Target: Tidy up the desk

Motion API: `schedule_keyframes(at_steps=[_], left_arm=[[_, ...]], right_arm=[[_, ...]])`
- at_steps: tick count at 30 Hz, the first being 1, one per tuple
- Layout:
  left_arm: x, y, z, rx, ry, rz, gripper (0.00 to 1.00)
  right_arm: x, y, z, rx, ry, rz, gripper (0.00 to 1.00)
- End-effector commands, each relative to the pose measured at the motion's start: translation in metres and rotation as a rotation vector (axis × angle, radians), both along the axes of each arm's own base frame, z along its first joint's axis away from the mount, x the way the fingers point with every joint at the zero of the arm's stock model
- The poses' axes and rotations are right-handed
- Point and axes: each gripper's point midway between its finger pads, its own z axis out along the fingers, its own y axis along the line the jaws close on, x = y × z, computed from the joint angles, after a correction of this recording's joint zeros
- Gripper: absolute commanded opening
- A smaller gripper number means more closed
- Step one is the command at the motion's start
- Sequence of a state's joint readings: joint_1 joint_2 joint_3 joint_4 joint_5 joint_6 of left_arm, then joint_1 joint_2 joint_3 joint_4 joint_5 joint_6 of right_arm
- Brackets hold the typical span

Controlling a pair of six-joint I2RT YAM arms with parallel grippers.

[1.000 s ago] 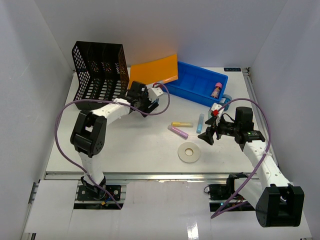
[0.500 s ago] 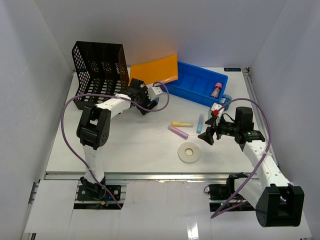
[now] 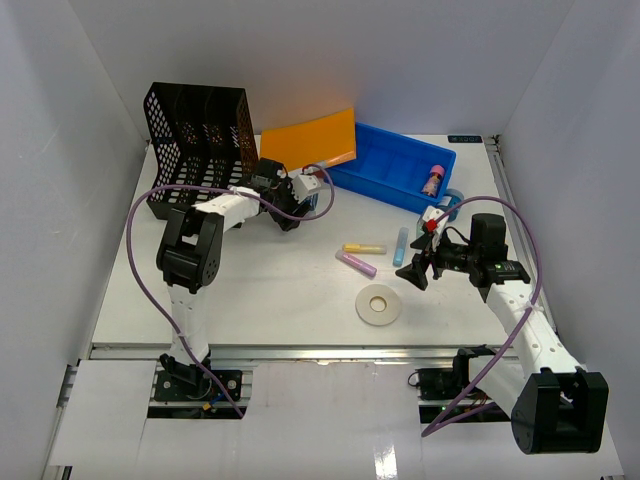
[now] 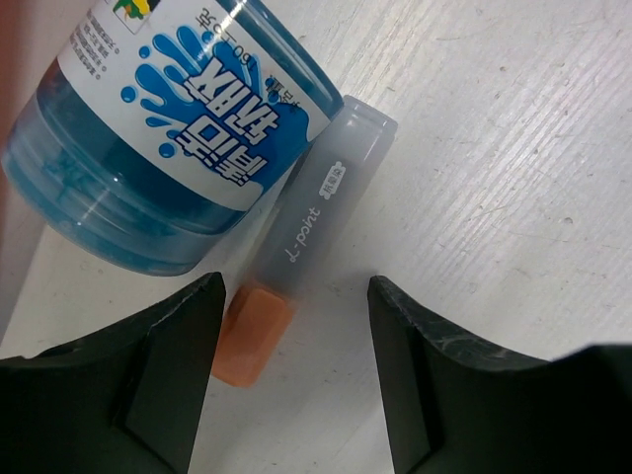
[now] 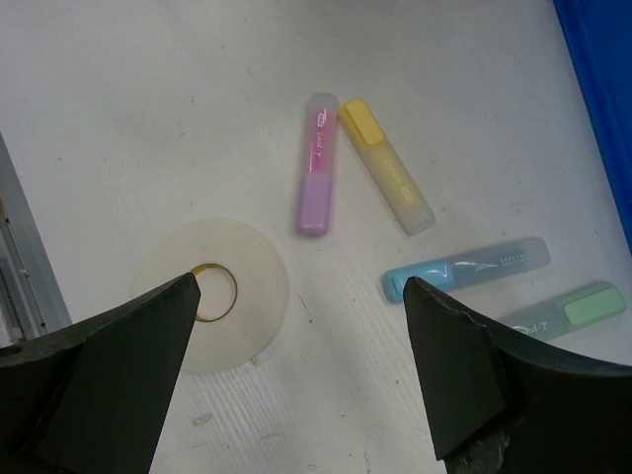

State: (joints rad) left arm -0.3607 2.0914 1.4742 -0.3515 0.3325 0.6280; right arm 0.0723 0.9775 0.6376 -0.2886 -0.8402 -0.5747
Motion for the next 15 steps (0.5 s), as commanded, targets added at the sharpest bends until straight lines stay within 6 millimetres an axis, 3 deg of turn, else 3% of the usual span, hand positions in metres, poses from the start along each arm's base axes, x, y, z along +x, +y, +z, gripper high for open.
schedule_keyframes(at_steps=[1, 6, 15], left_arm=[[-0.013, -0.004, 0.002, -0.042, 0.048, -0.005, 0.68], [-0.022, -0.002, 0.003, -0.054, 0.075, 0.037, 0.61], [-0.051, 0.008, -0.001, -0.081, 0.154, 0.144, 0.38]], right_arm=[[0.007, 0.002, 0.015, 0.018, -0.04, 0.006, 0.9], [0.008, 0.0, 0.015, 0.017, -0.041, 0.0, 0.9], [0.008, 0.0, 0.015, 0.021, -0.038, 0.0, 0.9]])
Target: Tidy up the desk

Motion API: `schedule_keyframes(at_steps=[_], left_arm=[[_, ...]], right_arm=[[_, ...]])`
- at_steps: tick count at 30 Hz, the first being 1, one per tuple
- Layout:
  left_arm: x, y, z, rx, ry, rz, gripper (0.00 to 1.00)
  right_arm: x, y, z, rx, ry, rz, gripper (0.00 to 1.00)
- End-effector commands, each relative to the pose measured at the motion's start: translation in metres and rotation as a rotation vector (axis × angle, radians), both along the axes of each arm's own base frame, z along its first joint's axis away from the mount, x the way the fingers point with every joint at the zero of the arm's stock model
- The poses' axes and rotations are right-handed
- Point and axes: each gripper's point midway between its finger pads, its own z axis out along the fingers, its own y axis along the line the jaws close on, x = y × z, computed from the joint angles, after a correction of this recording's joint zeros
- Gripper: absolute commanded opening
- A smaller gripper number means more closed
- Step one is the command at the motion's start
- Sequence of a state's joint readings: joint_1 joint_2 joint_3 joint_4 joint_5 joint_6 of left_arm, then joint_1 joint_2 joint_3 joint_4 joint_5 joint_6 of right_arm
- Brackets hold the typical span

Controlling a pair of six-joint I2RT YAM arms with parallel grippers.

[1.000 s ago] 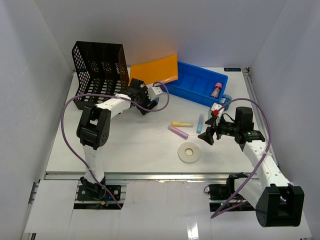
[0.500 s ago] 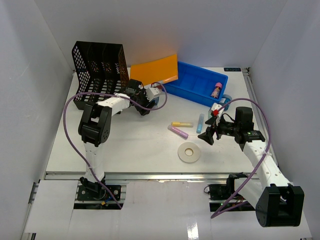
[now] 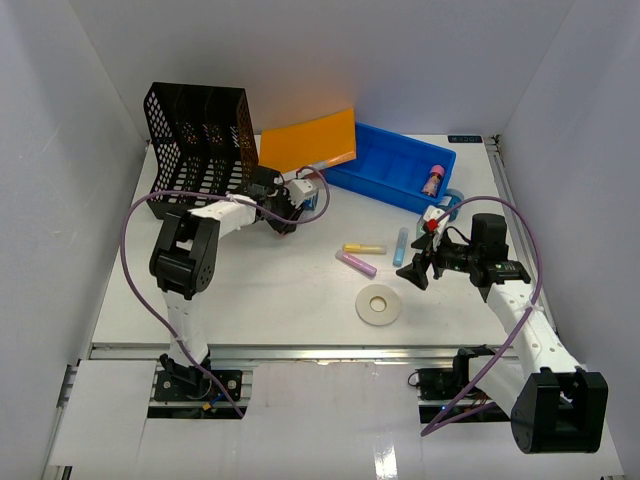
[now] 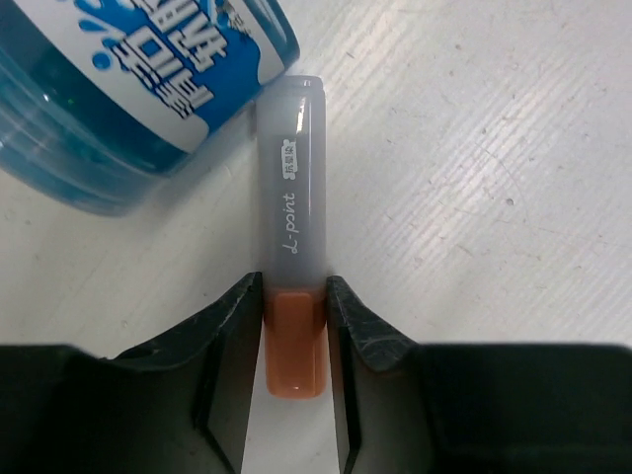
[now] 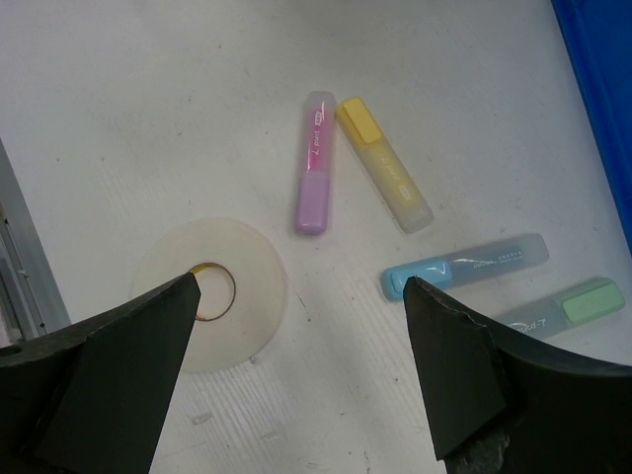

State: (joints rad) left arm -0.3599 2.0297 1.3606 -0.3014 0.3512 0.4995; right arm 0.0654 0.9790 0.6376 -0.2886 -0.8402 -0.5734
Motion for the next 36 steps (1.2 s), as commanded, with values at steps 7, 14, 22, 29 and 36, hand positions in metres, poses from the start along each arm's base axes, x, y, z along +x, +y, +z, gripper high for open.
schedule_keyframes(at_steps=[7, 14, 22, 29, 36], left_arm=[[-0.047, -0.003, 0.017, -0.111, 0.137, 0.093, 0.23], [-0.078, -0.03, 0.058, -0.318, 0.195, 0.101, 0.14], [-0.127, -0.084, 0.129, -0.678, 0.205, 0.054, 0.08], [-0.152, -0.135, 0.156, -0.873, 0.188, 0.075, 0.04], [-0.156, -0.176, 0.158, -0.924, 0.193, 0.055, 0.01]], right_arm=[[0.007, -0.001, 0.015, 0.029, -0.034, -0.001, 0.9], [0.014, -0.002, 0.016, 0.067, 0.027, -0.064, 0.9], [0.023, 0.012, 0.025, 0.276, 0.228, -0.172, 0.92], [0.059, 0.023, 0.047, 0.433, 0.528, -0.329, 0.98], [0.081, 0.038, 0.062, 0.458, 0.619, -0.407, 0.98]])
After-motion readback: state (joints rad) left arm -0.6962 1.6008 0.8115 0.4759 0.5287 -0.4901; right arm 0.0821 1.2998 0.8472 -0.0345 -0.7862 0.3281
